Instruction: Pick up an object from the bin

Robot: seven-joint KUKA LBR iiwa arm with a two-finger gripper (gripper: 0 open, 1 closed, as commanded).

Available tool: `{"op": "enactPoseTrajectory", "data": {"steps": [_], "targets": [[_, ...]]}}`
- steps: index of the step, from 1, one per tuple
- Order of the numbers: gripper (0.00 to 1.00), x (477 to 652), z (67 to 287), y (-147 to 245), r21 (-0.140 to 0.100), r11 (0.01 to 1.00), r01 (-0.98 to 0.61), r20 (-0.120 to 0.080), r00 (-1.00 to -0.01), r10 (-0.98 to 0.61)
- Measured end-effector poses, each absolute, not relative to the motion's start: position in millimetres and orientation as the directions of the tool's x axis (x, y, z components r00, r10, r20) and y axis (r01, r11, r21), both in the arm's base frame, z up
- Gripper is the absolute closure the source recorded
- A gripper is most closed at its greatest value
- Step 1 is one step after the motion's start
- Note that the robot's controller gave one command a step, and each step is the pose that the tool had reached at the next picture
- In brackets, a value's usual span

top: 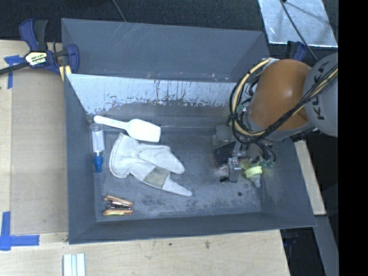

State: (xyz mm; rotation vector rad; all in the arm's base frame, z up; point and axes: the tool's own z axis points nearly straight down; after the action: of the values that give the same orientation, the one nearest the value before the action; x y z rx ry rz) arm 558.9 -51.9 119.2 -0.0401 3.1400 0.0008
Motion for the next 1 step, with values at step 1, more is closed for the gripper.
{"op": "enactPoseTrajectory", "data": {"steps": [1], "targets": [[0.00, 577.3, 120.9, -56.4, -0.001, 0.983, -0.183, -0.004, -0.983, -0.183]]}}
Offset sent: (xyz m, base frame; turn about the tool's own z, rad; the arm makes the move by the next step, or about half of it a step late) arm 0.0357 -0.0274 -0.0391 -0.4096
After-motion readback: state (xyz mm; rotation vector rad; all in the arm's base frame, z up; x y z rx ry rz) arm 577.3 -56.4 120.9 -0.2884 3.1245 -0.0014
